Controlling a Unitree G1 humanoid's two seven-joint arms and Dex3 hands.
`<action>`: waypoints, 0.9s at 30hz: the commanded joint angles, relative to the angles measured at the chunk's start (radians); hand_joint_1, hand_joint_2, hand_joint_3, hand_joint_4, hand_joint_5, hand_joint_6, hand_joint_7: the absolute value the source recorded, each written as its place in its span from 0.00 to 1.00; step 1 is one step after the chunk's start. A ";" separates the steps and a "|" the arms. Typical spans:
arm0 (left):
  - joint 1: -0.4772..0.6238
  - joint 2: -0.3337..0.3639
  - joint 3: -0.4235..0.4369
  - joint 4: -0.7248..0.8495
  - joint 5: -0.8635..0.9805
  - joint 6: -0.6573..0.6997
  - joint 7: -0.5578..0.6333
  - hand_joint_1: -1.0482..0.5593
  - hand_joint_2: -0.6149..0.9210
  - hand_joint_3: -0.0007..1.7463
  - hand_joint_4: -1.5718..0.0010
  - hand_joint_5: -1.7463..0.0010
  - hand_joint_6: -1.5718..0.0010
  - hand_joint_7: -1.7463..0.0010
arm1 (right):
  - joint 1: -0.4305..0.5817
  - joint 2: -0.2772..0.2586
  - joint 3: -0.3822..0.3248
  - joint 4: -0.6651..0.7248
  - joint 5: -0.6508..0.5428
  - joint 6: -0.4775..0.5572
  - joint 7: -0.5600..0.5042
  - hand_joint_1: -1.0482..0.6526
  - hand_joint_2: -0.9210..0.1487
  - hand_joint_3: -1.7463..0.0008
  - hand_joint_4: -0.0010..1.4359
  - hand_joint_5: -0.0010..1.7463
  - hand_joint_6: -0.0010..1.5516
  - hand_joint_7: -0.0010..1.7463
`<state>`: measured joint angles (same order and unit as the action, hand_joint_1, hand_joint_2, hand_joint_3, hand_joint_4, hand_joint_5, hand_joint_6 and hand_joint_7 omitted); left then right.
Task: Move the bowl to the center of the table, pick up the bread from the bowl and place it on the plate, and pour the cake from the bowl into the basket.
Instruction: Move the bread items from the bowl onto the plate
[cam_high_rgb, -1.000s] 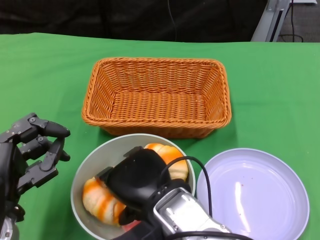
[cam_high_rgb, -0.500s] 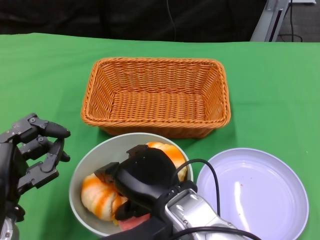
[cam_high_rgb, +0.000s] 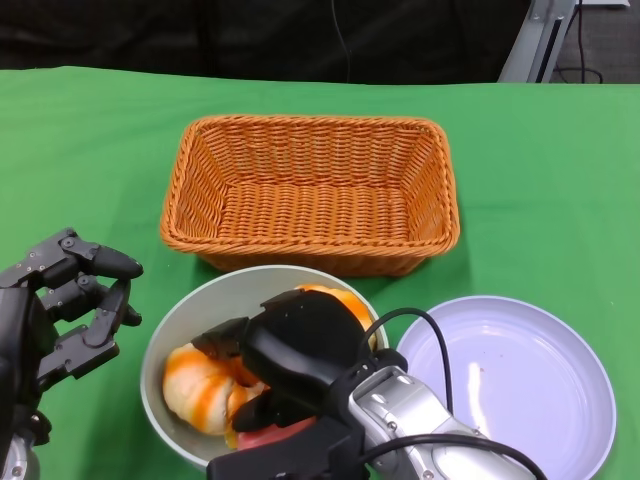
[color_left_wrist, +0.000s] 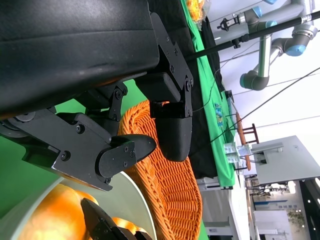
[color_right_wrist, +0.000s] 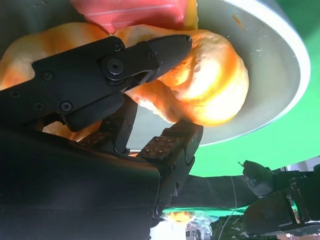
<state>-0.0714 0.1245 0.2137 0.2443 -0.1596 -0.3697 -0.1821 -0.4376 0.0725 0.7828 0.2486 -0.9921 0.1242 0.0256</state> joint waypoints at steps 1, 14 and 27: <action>-0.005 0.010 0.008 0.012 -0.002 -0.016 0.004 0.58 0.79 0.45 0.51 0.19 0.50 0.36 | 0.007 -0.021 -0.011 -0.012 0.009 0.024 0.043 0.43 0.00 0.83 0.62 0.34 0.57 0.01; -0.002 0.015 0.005 0.009 0.008 -0.017 0.012 0.56 0.81 0.41 0.50 0.21 0.49 0.37 | 0.044 -0.033 -0.054 -0.065 0.068 -0.058 -0.053 0.48 0.00 0.86 0.58 0.59 0.62 0.03; 0.003 0.013 0.003 -0.009 0.024 -0.001 0.025 0.55 0.82 0.40 0.55 0.17 0.49 0.38 | 0.052 -0.053 -0.079 -0.136 0.083 -0.072 -0.033 0.48 0.00 0.85 0.56 0.68 0.64 0.02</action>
<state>-0.0715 0.1226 0.2089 0.2510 -0.1405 -0.3699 -0.1693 -0.3884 0.0330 0.7190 0.1434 -0.9137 0.0497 -0.0119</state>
